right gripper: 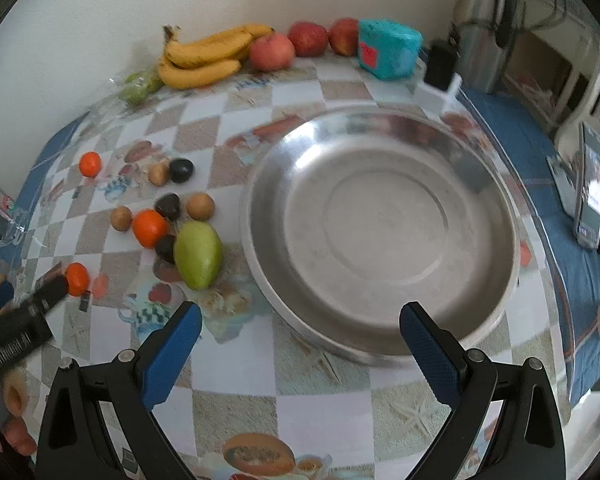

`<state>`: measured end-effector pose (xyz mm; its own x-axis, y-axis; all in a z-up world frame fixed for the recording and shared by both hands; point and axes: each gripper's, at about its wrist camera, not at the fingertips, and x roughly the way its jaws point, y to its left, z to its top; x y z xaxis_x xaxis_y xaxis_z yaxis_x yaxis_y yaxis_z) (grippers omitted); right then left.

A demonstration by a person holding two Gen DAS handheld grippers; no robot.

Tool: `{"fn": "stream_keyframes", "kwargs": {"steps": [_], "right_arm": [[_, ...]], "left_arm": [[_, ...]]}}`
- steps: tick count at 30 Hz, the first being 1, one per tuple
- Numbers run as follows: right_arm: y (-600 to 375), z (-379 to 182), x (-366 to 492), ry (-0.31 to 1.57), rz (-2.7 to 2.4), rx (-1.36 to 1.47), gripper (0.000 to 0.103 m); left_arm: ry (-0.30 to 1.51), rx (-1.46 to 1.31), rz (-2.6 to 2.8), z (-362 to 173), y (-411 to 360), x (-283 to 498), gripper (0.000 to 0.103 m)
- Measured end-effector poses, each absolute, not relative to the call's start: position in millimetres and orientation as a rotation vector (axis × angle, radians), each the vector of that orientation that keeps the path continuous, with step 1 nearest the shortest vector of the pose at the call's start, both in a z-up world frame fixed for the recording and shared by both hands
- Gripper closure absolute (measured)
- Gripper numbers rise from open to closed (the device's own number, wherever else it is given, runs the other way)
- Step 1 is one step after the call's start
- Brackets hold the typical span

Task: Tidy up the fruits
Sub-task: 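Grasp the tangerine with the left tool while the right tool grasps the green pear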

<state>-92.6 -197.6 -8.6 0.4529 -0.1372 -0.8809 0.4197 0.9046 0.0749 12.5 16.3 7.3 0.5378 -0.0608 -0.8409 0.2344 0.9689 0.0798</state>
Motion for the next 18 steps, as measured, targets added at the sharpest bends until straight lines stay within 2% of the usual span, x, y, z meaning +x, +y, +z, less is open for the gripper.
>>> {"fn": "stream_keyframes", "kwargs": {"steps": [4,15,16,18], "right_arm": [[-193,-2,-77,0.998,-0.258,0.357,0.004],[-160,-9,-36,1.039,-0.136,0.332,0.006],[-158,-9,-34,1.041,-0.134,0.324,0.007],[-157,-11,-30,1.051,-0.136,0.313,0.03]], "left_arm": [[1.021,0.144,-0.142,1,27,26,0.0],[1.168,0.044,-0.115,-29,40,55,0.0],[1.175,0.049,-0.112,-32,39,56,0.0],[1.178,0.064,-0.111,-34,36,60,0.0]]}}
